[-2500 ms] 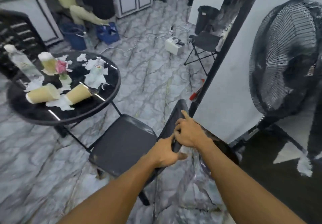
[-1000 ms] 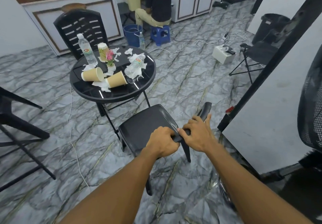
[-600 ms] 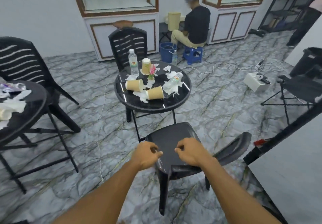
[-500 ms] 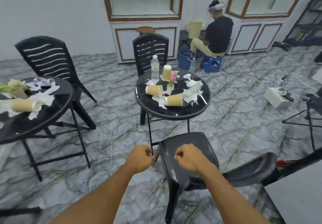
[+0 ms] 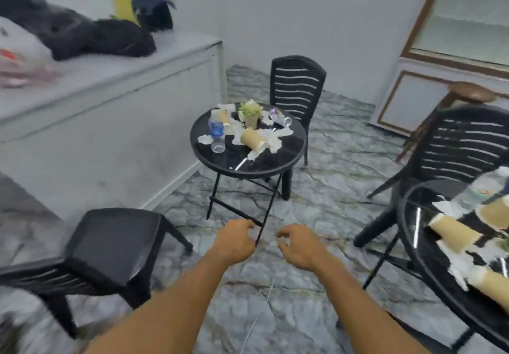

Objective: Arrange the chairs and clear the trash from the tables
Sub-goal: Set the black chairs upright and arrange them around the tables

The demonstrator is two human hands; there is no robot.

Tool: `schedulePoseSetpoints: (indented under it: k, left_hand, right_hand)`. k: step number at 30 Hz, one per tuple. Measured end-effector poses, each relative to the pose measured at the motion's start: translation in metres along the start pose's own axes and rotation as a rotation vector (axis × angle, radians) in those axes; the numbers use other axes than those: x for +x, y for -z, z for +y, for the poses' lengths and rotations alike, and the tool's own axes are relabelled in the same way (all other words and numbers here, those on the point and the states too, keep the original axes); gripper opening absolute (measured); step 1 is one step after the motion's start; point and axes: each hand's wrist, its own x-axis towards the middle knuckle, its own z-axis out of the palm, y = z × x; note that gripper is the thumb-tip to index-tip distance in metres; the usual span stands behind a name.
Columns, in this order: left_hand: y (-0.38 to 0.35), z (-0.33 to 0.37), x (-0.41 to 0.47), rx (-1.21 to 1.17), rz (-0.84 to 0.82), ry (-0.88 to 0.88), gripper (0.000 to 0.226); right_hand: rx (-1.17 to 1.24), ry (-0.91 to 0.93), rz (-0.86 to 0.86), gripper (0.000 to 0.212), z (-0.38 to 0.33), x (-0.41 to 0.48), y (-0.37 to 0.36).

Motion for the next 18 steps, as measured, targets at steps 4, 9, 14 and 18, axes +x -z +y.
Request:
schedulePoseSetpoints:
  k: [4,9,14,18]
  left_hand:
    - [0.034,-0.067,-0.016,-0.034,0.11,0.21,0.048]
    - [0.079,-0.115,-0.059,-0.077,0.293,0.422,0.038]
    - [0.123,-0.172,-0.105,-0.095,0.43,0.589,0.059]
    - [0.165,-0.23,-0.144,-0.049,0.459,0.648,0.071]
  right_hand:
    - [-0.076,0.17,-0.131,0.03,-0.055,0.053,-0.018]
    - [-0.127,0.401,-0.233,0.037,-0.129,0.101,-0.031]
    - [-0.178,0.684,-0.308,0.026,-0.221,0.114,-0.056]
    - [-0.237,0.816,-0.313,0.045,-0.296,0.117,-0.085]
